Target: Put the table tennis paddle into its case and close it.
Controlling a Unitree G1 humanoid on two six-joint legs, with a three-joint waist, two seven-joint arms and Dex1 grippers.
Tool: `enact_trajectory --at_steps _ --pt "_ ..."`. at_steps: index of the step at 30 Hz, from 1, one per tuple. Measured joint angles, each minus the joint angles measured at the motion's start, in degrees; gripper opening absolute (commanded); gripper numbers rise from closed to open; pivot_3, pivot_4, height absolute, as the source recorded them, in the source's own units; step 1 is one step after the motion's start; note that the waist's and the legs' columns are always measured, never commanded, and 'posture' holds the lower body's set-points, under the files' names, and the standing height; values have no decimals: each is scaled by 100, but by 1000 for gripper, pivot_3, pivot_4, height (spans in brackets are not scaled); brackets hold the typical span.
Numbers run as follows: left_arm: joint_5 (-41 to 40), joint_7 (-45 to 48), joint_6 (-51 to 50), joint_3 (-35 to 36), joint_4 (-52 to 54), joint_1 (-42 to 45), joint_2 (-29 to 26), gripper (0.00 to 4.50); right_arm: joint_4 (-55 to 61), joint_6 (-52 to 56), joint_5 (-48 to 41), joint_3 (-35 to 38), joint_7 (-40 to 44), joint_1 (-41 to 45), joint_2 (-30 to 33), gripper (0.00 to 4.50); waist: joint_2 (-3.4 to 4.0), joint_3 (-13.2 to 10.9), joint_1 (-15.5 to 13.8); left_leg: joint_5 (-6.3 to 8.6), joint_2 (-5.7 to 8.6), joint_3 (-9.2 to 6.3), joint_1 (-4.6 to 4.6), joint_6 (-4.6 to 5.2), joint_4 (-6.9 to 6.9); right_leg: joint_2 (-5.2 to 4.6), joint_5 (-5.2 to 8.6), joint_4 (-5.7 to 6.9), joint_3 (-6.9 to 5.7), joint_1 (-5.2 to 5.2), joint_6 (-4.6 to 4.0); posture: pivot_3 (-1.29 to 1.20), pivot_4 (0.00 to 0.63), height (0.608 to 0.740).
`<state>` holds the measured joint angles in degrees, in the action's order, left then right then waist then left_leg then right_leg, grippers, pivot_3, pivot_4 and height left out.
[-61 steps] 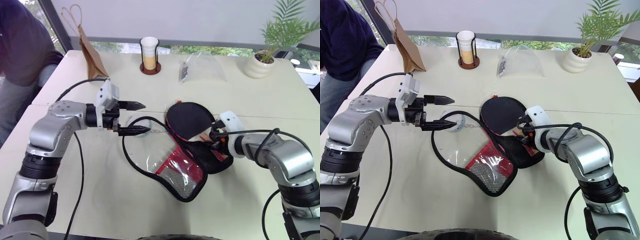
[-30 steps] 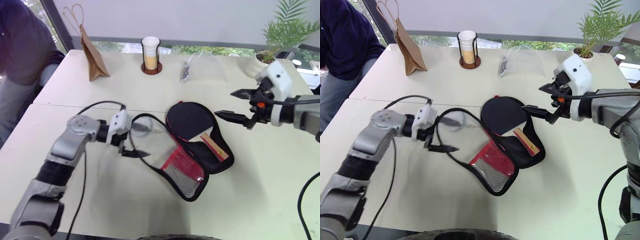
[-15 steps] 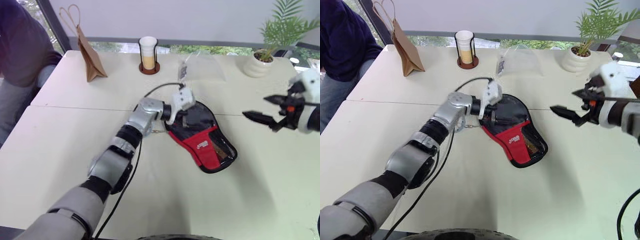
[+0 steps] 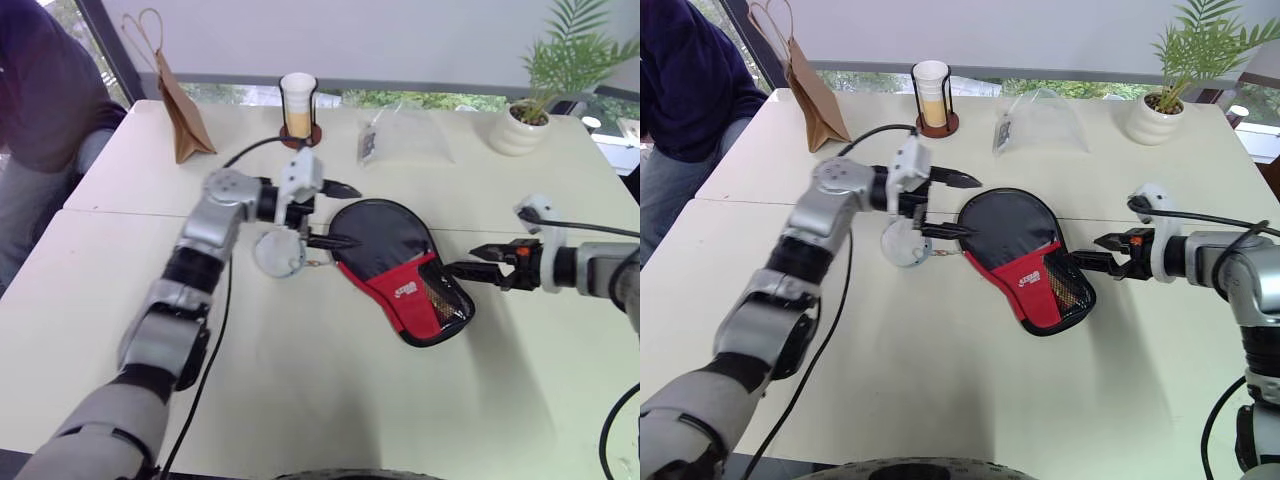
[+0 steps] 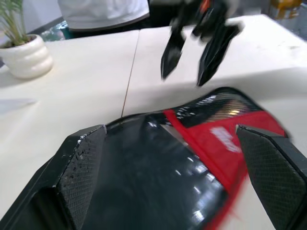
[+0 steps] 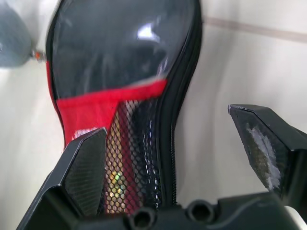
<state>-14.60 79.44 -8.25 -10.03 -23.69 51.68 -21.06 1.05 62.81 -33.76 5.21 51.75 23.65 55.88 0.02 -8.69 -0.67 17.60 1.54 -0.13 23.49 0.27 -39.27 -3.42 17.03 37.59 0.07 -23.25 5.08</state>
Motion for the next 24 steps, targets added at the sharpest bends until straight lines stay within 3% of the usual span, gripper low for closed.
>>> enact_trajectory --at_steps 6,13,17,23,24 --pt "-422 -173 -1089 266 1789 -838 -873 4500 -791 -426 306 -671 550 252 -122 4460 0 0 0 0 0 -3 0 0 -2 0 0 0 -1 2 0 0 150 740" --pt "-717 -657 -1686 448 2661 -1350 -1214 4500 -1094 -648 546 -982 886 572 -330 4460 -1 0 12 0 0 -4 -1 0 -3 0 0 -1 -3 5 0 0 150 740" --pt "-816 -896 -1845 616 2957 -1575 -1389 4500 -1170 -694 655 -1099 994 647 -439 3174 -1 0 30 0 -1 -5 -3 0 -1 1 0 -1 -3 4 0 0 150 740" --pt "-905 -1162 -1920 667 3174 -1642 -1493 4500 -1198 -545 641 -1148 1174 584 -584 36 -6 3 26 1 -1 -6 -8 0 -1 0 0 -2 -4 12 -1 0 150 740" --pt "-932 -1200 -1928 669 3195 -1668 -1495 4500 -1118 -459 618 -1128 1151 541 -605 36 -6 3 21 1 -1 -7 -8 0 0 0 0 -2 -4 12 -1 0 150 740"
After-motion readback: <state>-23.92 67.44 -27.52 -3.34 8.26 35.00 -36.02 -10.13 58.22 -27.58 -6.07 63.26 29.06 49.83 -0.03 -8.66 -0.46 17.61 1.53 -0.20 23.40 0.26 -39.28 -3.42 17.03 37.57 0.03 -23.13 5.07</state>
